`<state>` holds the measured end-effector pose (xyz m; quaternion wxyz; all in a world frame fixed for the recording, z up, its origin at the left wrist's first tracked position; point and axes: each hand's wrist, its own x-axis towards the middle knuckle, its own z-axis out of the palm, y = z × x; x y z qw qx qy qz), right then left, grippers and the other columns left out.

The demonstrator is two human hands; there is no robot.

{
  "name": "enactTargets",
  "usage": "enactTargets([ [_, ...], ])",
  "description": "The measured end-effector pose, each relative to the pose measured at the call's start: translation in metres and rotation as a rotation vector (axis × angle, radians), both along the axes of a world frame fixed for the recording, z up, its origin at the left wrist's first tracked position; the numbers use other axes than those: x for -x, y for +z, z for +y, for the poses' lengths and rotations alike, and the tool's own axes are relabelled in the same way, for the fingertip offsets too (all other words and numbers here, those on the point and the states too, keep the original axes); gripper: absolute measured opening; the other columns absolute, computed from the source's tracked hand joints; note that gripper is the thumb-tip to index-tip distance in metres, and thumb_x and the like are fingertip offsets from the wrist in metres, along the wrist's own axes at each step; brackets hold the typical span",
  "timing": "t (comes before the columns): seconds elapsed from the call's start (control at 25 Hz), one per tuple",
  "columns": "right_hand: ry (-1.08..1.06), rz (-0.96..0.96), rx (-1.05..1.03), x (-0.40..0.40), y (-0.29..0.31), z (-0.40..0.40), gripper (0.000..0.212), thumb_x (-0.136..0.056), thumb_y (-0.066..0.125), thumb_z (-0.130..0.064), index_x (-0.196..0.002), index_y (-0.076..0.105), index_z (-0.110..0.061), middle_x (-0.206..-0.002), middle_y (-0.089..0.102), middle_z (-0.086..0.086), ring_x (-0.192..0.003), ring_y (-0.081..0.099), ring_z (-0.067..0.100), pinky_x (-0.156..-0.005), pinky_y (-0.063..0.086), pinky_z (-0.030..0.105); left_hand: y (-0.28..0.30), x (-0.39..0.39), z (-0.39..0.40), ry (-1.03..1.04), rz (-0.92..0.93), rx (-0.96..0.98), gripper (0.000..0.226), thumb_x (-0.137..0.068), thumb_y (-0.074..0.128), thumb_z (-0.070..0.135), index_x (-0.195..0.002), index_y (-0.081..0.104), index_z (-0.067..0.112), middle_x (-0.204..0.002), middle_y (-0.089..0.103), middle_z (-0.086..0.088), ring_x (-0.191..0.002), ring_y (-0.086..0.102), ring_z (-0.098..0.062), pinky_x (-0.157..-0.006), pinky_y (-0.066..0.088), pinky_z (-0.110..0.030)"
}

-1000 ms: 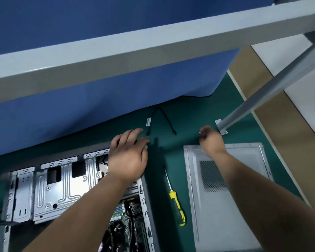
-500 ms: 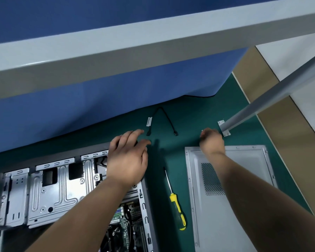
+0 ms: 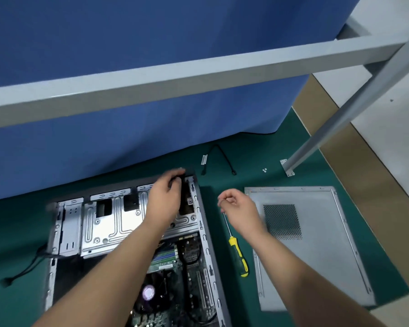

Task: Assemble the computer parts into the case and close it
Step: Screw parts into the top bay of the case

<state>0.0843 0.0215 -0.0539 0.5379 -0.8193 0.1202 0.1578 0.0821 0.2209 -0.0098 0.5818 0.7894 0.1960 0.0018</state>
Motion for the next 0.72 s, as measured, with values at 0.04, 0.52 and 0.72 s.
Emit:
enactTargets([
  [0.04,-0.009,0.005,-0.066,0.012,0.006,0.008,0.017,-0.092,0.065,-0.011,-0.087,0.071,-0.026,-0.08,0.072,-0.006,-0.067,0.065,0.002,-0.067,0.047,0.015,0.002,0.018,0.0,0.007,-0.004,-0.034,0.024,-0.104,0.055,0.014,-0.111,0.069,0.032,-0.108,0.073,0.003,-0.089,0.067,-0.003,-0.093,0.053,-0.032],
  [0.52,-0.033,0.146,-0.375,0.079,0.043,0.049,0.007,-0.087,0.078,-0.008,-0.094,0.076,-0.008,-0.085,0.077,0.013,-0.074,0.071,0.014,-0.069,0.056,0.021,-0.007,0.121,-0.001,-0.021,0.084,0.449,0.016,-0.093,0.074,0.021,-0.099,0.08,0.034,-0.105,0.079,0.004,-0.103,0.074,-0.014,-0.095,0.054,-0.035],
  [0.72,-0.07,0.189,-0.49,0.092,0.043,0.055,0.007,-0.092,0.073,-0.006,-0.097,0.078,-0.006,-0.089,0.078,0.014,-0.083,0.075,0.019,-0.077,0.058,0.023,-0.011,0.129,0.004,0.032,0.113,0.572,0.011,-0.091,0.076,0.017,-0.098,0.082,0.023,-0.106,0.079,-0.004,-0.104,0.074,-0.019,-0.095,0.054,-0.035],
])
